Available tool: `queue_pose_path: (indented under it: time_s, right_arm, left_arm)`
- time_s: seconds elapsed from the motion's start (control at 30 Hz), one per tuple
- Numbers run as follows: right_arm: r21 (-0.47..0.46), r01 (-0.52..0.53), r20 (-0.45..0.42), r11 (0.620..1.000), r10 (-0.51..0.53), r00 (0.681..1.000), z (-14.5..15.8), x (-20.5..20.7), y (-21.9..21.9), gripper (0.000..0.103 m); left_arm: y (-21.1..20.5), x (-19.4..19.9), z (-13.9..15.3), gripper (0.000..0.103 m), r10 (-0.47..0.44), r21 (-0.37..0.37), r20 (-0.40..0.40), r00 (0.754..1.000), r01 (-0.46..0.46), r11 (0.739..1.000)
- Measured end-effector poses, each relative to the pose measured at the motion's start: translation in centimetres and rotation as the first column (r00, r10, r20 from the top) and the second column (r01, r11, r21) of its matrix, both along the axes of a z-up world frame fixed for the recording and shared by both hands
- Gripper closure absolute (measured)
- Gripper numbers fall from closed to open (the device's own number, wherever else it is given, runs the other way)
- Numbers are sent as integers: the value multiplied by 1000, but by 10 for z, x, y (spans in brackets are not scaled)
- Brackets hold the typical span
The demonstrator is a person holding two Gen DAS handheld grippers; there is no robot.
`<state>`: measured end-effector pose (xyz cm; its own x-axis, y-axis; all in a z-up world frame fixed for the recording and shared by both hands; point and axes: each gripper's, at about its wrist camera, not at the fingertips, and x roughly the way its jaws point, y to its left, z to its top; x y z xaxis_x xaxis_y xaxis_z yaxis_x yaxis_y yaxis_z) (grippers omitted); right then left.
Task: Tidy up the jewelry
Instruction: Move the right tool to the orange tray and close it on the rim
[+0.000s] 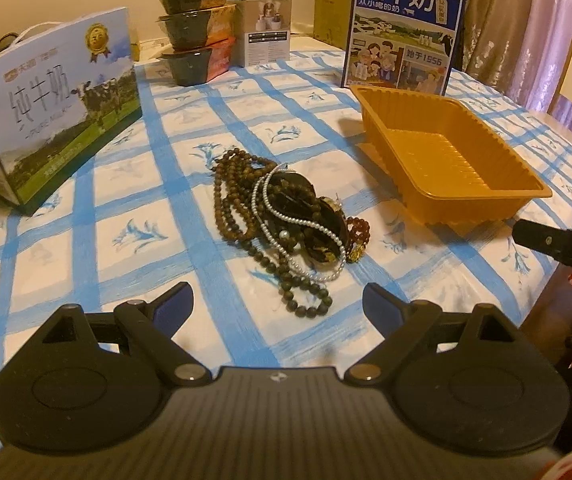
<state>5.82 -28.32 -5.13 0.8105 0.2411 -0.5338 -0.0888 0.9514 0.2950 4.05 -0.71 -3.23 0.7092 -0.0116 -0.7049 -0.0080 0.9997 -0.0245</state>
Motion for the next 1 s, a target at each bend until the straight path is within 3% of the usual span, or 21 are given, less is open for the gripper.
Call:
queue_pose_path:
  time_s: [0.1, 0.23, 0.4, 0.67, 0.73, 1.0]
  right_arm:
    - [-50, 30, 23, 998, -29, 999, -4, 8, -8, 0]
    - [14, 97, 19, 995, -97, 995, -10, 23, -30, 0]
    - [11, 154, 66, 988, -155, 986, -17, 44, -43, 0]
    - [69, 238, 104, 969, -245, 964, -38, 80, -58, 28]
    - [80, 240, 111, 967, -248, 962, -43, 86, -60, 40]
    - [131, 218, 130, 967, -235, 963, -57, 107, -66, 65]
  left_arm:
    - [-5, 8, -4, 12, -18, 12, 6, 1000, 18, 1000]
    - [-11, 20, -9, 12, -31, 24, 4, 1000, 31, 999]
    - [-17, 36, -12, 13, -32, 24, 14, 999, 32, 999]
    - [-30, 60, -14, 13, -55, 39, 33, 998, 54, 998]
    - [-34, 64, -16, 15, -65, 37, 37, 997, 64, 997]
    - [-47, 72, -24, 17, -106, 50, 40, 993, 104, 993]
